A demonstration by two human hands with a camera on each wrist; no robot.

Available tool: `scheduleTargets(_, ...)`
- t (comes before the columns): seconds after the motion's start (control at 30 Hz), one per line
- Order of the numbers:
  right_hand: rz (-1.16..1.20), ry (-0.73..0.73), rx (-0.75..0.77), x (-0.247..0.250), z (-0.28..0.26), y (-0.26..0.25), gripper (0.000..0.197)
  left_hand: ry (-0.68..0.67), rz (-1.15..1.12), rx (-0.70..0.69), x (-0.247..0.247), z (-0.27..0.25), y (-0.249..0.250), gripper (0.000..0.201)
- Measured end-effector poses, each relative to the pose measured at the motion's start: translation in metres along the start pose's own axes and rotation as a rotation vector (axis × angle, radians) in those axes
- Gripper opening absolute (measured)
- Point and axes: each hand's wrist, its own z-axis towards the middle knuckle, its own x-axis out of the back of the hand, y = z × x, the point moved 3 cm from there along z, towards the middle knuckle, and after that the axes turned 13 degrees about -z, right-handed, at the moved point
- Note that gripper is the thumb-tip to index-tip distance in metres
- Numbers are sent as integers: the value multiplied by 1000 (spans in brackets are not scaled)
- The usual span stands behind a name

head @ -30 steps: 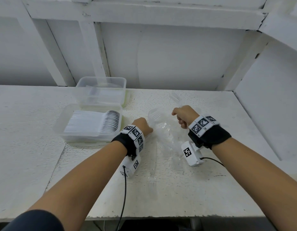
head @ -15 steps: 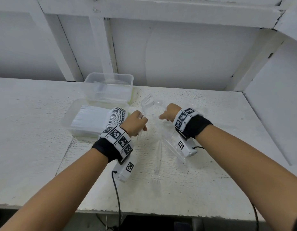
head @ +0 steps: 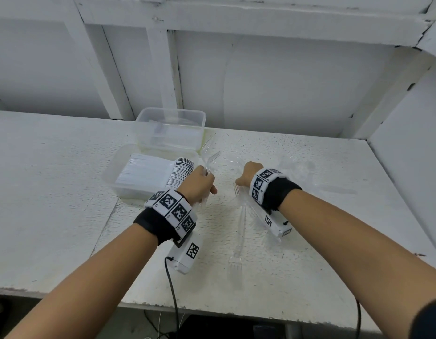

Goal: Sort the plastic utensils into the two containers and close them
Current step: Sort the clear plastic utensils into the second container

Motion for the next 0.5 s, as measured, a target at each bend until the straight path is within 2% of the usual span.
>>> scheduleTargets(0.07, 72, -25, -17, 0, 1, 4, 30, -6, -41, 8, -1, -3, 0, 29)
scheduleTargets(0.17, 311, -26, -50, 8, 4, 12, 29, -16, -125, 32, -2, -8, 2, 27)
scheduleTargets(0.27, 580, 43, -41, 23, -1, 18, 20, -20, -265, 51, -4, -13, 3, 20)
scheduleTargets(0.37, 871, 137, 44, 40, -17, 22, 4, 16, -382, 70, -4, -14, 2, 10)
scheduleTargets(0.43, 989, 194, 83, 50, -29, 25, 3, 40, -420, 71, -2, -15, 0, 9)
scheduleTargets(0.5, 1011, 264, 113, 60, -41, 28, 9, 61, -419, 49, -1, -18, 0, 8)
